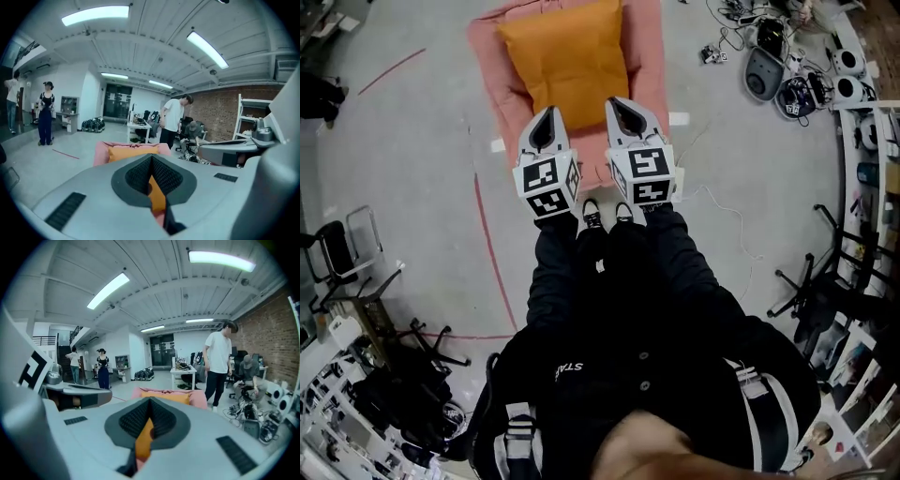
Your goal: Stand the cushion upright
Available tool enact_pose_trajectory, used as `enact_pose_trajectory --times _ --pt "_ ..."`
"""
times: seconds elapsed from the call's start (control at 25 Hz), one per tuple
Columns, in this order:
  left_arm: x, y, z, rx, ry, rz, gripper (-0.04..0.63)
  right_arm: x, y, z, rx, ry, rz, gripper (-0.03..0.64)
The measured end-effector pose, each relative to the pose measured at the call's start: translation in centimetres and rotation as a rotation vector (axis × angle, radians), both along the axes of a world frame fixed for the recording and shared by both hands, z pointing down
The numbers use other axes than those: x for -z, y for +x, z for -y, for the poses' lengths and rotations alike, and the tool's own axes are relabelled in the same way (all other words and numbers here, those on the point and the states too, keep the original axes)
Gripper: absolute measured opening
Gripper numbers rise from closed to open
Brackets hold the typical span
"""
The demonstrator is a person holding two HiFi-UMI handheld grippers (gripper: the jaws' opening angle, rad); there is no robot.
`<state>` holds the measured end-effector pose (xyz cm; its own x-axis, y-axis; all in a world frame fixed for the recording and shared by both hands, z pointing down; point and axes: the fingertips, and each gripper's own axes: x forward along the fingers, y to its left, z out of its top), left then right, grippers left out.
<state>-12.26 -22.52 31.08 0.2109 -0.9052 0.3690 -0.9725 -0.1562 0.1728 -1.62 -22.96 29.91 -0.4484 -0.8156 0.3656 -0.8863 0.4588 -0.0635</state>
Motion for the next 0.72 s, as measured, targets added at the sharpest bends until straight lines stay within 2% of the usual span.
enact_pose_trajectory --times 0.24,0.48,0.72 --pt "6.8 1.0 -4.8 -0.026 0.098 0.035 0.0 7.5 1.2 -4.4 -0.002 0.118 0.037 0.014" --pt "9.6 3.1 -7.8 -0.037 0.15 0.038 0.0 10.7 1.9 -6.6 0.021 0.199 0.043 0.014" --pt "11.3 3.9 -8.1 -0.042 0.185 0.055 0.0 12.9 1.2 -7.0 0.056 0.247 0.054 0.014"
